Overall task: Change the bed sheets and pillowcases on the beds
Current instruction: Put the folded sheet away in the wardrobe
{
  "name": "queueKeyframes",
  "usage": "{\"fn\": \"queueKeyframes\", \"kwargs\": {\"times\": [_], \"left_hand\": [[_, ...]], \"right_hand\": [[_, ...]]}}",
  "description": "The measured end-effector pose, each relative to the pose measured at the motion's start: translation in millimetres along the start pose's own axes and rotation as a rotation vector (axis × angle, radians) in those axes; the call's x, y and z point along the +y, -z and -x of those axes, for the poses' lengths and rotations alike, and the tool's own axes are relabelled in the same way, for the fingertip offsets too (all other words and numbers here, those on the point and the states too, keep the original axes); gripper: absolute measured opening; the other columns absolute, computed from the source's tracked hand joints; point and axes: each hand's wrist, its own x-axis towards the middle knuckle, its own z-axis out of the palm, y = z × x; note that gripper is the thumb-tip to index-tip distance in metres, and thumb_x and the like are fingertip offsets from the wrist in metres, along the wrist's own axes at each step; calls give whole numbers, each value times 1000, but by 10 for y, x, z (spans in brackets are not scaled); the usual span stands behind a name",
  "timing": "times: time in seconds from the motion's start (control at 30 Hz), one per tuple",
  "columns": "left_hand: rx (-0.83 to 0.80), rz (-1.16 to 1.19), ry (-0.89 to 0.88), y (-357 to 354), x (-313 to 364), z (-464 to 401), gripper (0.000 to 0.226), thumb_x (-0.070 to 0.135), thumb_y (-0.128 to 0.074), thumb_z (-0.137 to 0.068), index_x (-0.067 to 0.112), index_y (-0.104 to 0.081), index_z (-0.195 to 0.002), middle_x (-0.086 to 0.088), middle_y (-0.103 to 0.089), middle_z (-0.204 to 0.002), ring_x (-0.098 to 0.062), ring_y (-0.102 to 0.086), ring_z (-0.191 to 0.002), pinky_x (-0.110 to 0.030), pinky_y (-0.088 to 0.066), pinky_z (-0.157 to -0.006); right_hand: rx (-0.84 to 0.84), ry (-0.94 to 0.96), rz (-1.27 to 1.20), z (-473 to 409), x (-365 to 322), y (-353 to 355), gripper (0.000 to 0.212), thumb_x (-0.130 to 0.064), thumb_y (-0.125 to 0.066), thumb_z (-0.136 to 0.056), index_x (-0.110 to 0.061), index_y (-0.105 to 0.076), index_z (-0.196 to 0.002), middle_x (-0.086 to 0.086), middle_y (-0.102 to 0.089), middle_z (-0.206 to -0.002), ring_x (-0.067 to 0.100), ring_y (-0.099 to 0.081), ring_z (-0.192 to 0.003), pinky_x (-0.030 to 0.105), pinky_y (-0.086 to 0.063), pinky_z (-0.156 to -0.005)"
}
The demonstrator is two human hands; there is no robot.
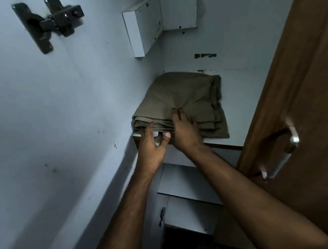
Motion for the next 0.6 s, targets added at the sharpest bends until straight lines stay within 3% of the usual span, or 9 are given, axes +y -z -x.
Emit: {"fn": "queueKeyframes", "kwargs": {"times": [0.13, 0.23, 0.3, 0.4, 0.5, 0.6], "left_hand": [[19, -191, -150, -52, -118, -65, 57, 35, -65, -94, 17, -46, -145, -7, -51, -142, -24, -56, -123, -38, -49, -100], [67, -99, -127, -64, -204, -36, 46, 26, -70, -94, 14, -56, -135, -4, -59, -132, -12, -56, -113, -34, -49, -98], [64, 29, -28, -95, -250, 32, 43, 24, -72, -93, 15, -58, -132, -3, -60, -131, -14, -56, -117, -36, -48, -102], [19, 256, 216, -124, -325, 158, 38, 25, -70, -94, 20, -57, -129, -2, -60, -133, -13, -58, -111, -33, -48, -96], [-18, 551, 448, -116, -396, 306, 34, 33, -68, -95, 22, -58, -126, -9, -63, -133, -17, -63, -107, -33, -48, -86], [-96, 953, 680, -34, -342, 452, 59, 56, -60, -93, 13, -58, -133, -24, -59, -138, -35, -60, -125, -41, -48, -101]], "right_hand": [[18, 2, 131, -97, 118, -260, 76, -57, -62, -85, -17, -43, -148, 7, -48, -147, 26, -43, -134, 41, -30, -108], [64, 19, 118, -122, 138, -283, 58, -52, -64, -86, -26, -57, -138, 1, -57, -139, 24, -49, -128, 39, -33, -104], [93, 7, 126, -126, 122, -256, 41, -35, -59, -93, -31, -61, -134, -2, -60, -136, 23, -51, -125, 37, -34, -103], [108, -42, 79, -90, 27, -170, 42, -10, -48, -95, -29, -66, -129, 3, -66, -126, 26, -56, -117, 37, -43, -101], [27, -80, -47, 50, -12, -78, 46, -7, -54, -90, -28, -66, -129, 10, -69, -120, 30, -63, -112, 36, -50, -98], [-39, -53, -241, 446, -46, -47, 45, -8, -62, -84, -23, -69, -126, 9, -72, -120, 25, -67, -111, 34, -54, -95]]}}
